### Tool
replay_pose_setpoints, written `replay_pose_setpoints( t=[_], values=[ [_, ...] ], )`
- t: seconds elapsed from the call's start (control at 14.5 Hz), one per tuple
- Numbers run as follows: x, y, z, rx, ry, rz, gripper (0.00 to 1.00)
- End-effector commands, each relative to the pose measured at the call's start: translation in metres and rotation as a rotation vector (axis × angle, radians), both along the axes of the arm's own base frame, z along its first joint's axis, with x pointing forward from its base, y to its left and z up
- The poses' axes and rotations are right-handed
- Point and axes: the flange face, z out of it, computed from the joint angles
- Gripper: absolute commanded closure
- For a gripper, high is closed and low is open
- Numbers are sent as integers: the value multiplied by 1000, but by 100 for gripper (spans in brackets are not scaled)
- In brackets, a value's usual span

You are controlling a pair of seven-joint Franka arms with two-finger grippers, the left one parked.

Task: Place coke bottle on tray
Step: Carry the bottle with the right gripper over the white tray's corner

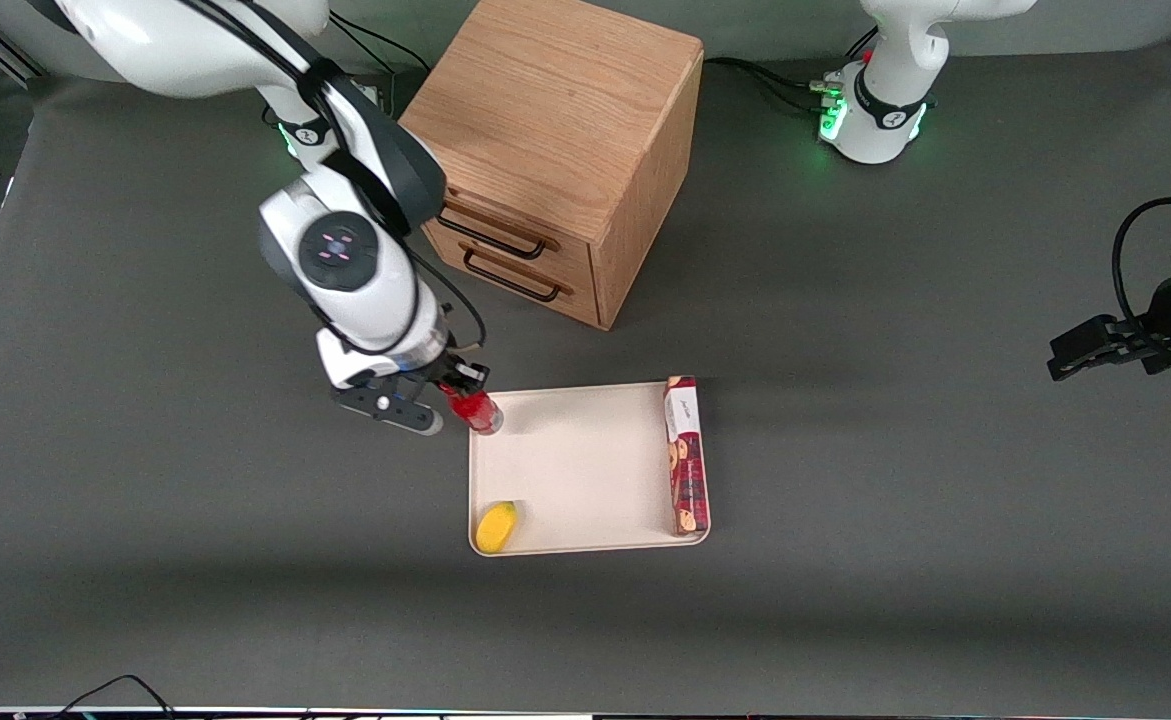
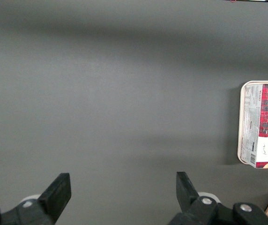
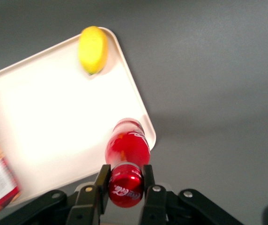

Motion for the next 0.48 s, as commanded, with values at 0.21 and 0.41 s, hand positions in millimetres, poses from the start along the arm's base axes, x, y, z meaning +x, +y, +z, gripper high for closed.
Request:
replay_pose_setpoints(
  t=[0.21, 0.41],
  values=[
    [4, 15, -40, -3, -26, -42, 66],
    [11, 12, -22, 5, -45, -41, 0]
  ],
)
